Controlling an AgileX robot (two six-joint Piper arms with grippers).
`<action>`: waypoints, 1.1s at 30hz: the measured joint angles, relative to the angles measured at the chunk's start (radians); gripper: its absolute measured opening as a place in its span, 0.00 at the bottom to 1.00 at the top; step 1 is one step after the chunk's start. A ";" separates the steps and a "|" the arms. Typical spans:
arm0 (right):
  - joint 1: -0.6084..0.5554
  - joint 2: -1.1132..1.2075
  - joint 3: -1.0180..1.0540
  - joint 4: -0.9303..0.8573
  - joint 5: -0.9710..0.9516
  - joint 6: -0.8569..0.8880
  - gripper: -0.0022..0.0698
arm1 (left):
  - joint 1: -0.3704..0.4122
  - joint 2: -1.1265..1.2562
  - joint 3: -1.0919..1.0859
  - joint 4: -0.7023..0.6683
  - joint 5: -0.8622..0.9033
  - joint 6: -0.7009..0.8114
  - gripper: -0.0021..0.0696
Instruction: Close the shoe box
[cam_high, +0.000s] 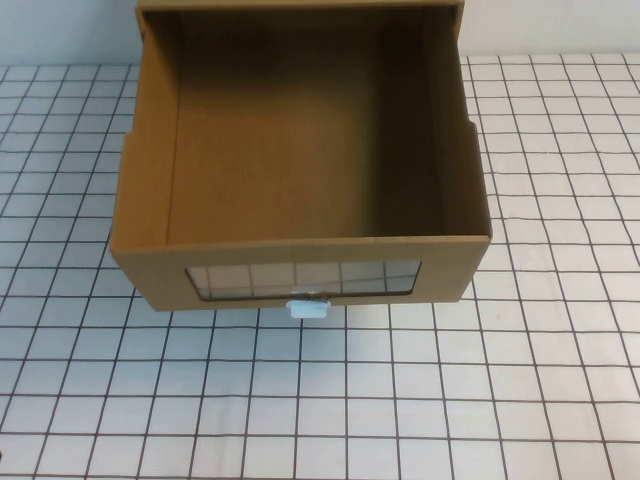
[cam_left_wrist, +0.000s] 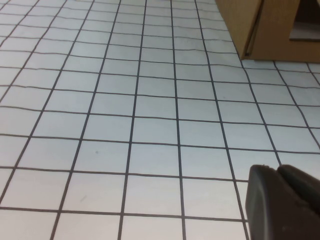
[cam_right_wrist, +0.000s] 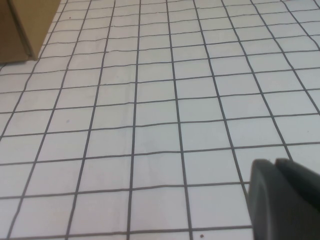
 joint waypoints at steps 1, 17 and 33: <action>0.000 0.000 0.000 0.000 0.000 0.000 0.01 | 0.000 0.000 0.000 0.000 0.000 0.000 0.02; 0.000 0.000 0.000 0.000 0.000 0.000 0.01 | 0.000 0.000 0.000 0.000 0.000 0.000 0.02; 0.000 0.000 0.000 0.000 0.000 0.000 0.01 | 0.000 0.000 0.000 0.049 0.000 0.010 0.02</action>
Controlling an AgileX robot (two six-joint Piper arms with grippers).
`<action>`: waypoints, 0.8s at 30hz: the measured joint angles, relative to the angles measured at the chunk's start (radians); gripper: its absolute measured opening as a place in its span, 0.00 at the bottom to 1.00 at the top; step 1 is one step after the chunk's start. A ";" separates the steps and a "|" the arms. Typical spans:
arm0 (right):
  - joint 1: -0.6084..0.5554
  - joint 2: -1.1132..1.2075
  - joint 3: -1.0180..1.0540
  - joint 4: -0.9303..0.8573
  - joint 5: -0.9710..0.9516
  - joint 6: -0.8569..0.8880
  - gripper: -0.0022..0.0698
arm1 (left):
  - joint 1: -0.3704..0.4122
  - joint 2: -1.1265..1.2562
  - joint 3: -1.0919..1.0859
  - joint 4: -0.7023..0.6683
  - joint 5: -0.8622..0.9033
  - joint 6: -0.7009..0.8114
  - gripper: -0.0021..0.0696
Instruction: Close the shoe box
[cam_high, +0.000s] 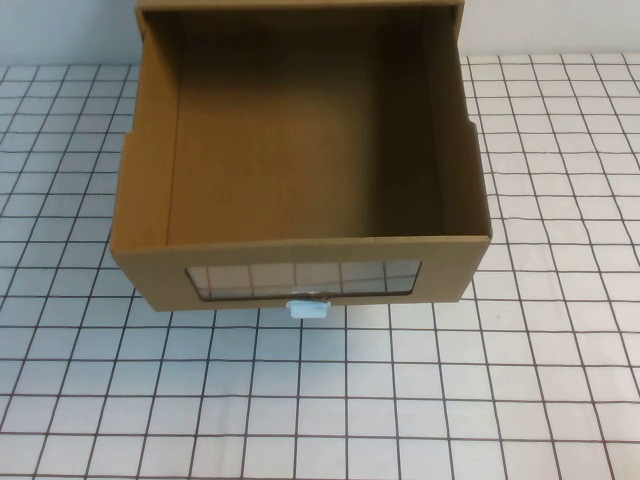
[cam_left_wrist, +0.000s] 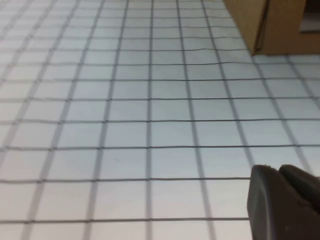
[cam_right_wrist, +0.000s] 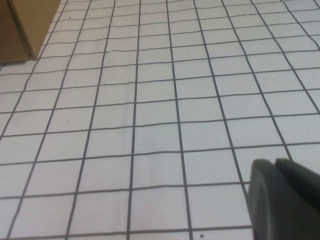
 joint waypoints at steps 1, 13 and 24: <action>0.000 0.000 0.000 0.000 0.000 0.000 0.01 | 0.000 0.000 0.000 0.038 0.000 0.011 0.02; 0.000 0.000 0.000 0.000 -0.137 0.000 0.01 | 0.000 0.000 0.000 0.164 -0.146 0.026 0.02; 0.000 0.000 0.000 0.003 -1.005 0.000 0.01 | 0.000 0.000 0.000 0.175 -0.973 0.026 0.02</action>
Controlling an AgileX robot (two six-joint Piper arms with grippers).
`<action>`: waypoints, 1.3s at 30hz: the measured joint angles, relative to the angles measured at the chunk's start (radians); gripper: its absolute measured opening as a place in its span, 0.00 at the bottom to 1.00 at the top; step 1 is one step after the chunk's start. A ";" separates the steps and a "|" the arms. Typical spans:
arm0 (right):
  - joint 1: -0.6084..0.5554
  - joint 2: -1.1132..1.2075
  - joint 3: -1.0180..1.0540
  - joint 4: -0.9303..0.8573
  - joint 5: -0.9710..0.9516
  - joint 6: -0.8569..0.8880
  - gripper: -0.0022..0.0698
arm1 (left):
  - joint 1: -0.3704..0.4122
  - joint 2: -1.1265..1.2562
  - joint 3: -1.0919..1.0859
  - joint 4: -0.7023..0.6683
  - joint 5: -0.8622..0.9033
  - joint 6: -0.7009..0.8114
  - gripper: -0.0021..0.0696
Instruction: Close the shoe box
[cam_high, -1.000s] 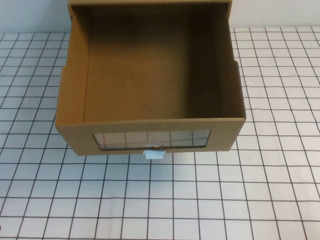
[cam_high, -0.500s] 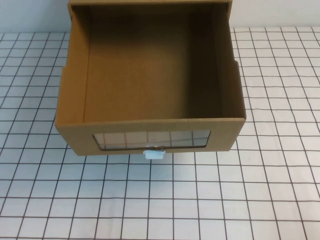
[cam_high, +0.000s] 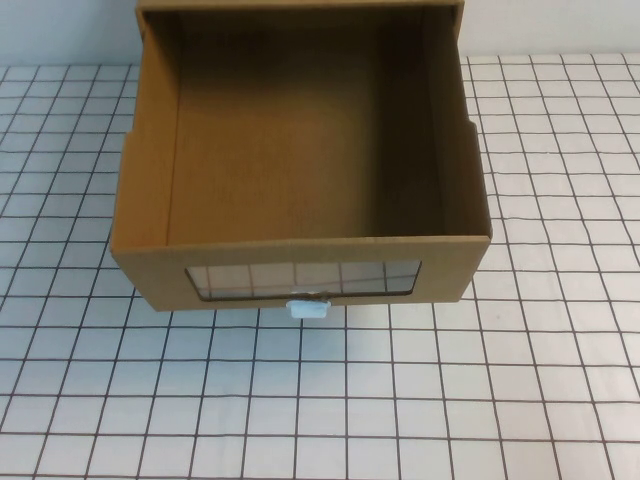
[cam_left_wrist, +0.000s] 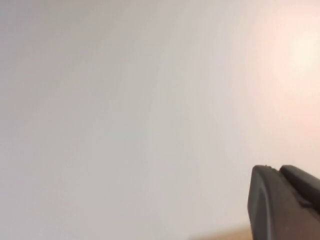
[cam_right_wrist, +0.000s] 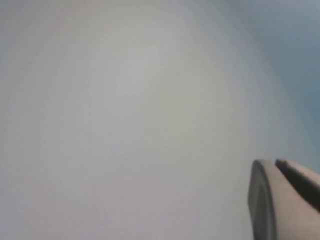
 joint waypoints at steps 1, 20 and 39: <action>0.000 0.000 0.000 0.000 -0.068 0.000 0.01 | 0.000 0.000 0.000 0.002 -0.057 0.000 0.02; 0.000 -0.002 -0.161 -0.012 -0.508 0.000 0.01 | 0.000 -0.004 -0.136 -0.036 -0.457 -0.049 0.02; 0.000 0.245 -0.950 -0.034 0.092 -0.037 0.01 | 0.000 0.230 -0.930 -0.047 0.132 0.001 0.02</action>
